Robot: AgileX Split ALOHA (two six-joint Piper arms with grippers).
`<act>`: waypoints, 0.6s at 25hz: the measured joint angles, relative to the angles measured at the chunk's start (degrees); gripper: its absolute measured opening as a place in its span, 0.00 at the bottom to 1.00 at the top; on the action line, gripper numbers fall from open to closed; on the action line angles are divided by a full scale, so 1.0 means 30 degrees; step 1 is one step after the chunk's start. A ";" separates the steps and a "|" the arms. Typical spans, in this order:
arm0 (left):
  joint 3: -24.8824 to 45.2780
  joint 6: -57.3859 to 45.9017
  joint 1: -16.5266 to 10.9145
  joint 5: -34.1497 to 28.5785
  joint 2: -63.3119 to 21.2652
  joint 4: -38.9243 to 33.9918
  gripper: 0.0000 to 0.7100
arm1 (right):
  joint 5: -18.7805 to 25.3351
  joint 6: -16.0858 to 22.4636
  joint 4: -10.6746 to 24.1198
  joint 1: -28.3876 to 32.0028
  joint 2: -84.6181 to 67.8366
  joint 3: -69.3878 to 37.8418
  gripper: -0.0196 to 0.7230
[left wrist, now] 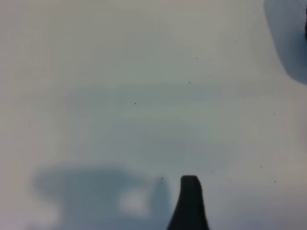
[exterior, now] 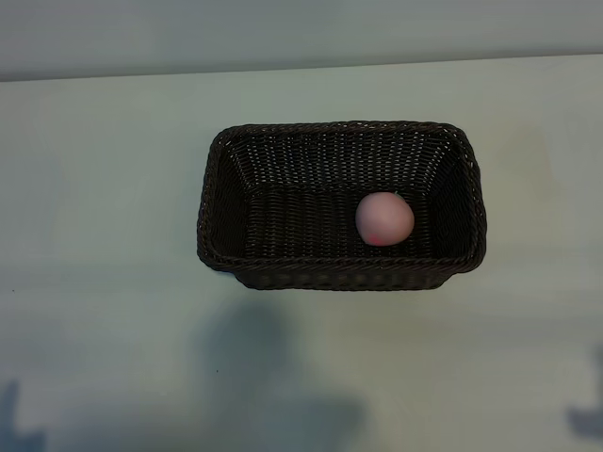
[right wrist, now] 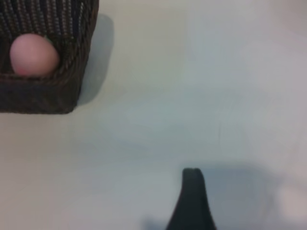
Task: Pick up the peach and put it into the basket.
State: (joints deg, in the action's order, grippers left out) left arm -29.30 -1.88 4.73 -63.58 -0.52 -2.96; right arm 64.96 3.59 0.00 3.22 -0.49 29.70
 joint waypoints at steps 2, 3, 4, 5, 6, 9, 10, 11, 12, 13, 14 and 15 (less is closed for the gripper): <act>0.0000 0.0000 0.0000 0.0000 0.0000 0.0000 0.84 | -0.0219 -0.0064 0.0000 0.0000 0.0000 -0.0060 0.75; 0.0000 0.0000 0.0000 0.0000 0.0000 0.0000 0.84 | -0.0273 -0.0078 0.0000 0.0000 0.0000 -0.0065 0.75; 0.0000 0.0000 0.0000 0.0000 0.0000 0.0000 0.84 | -0.0333 -0.0078 0.0000 -0.0009 0.0000 -0.0119 0.75; 0.0000 0.0000 0.0000 0.0000 0.0000 0.0000 0.84 | -0.0451 -0.0102 0.0000 -0.0025 0.0000 -0.0208 0.75; 0.0000 0.0000 0.0000 0.0000 0.0000 0.0000 0.84 | -0.0595 -0.0123 0.0000 -0.0050 0.0000 -0.0294 0.75; 0.0000 0.0000 0.0000 0.0000 0.0000 0.0000 0.84 | -0.1077 -0.0251 0.0000 -0.0082 0.0000 -0.0583 0.75; 0.0000 0.0000 0.0000 0.0000 0.0000 0.0000 0.84 | -0.1132 -0.0302 0.0000 -0.0082 0.0000 -0.0583 0.75; 0.0000 0.0000 0.0000 0.0000 0.0000 0.0000 0.84 | -0.1196 -0.0339 0.0000 -0.0082 0.0000 -0.0583 0.75; 0.0000 0.0000 0.0000 0.0000 0.0000 0.0000 0.84 | -0.1211 -0.0364 0.0000 -0.0082 0.0000 -0.0583 0.75; 0.0000 0.0000 0.0000 0.0000 0.0000 0.0000 0.84 | -0.1211 -0.0382 0.0000 -0.0082 0.0000 -0.0583 0.75; 0.0000 0.0000 0.0000 0.0000 0.0000 0.0000 0.84 | -0.1211 -0.0406 0.0000 -0.0082 0.0000 -0.0583 0.75; 0.0000 0.0000 0.0000 0.0000 0.0000 0.0000 0.84 | -0.1211 -0.0406 0.0000 -0.0082 0.0000 -0.0583 0.75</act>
State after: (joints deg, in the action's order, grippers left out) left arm -29.30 -1.88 4.73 -63.58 -0.52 -2.96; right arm 61.32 2.37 0.00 2.98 -0.49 27.95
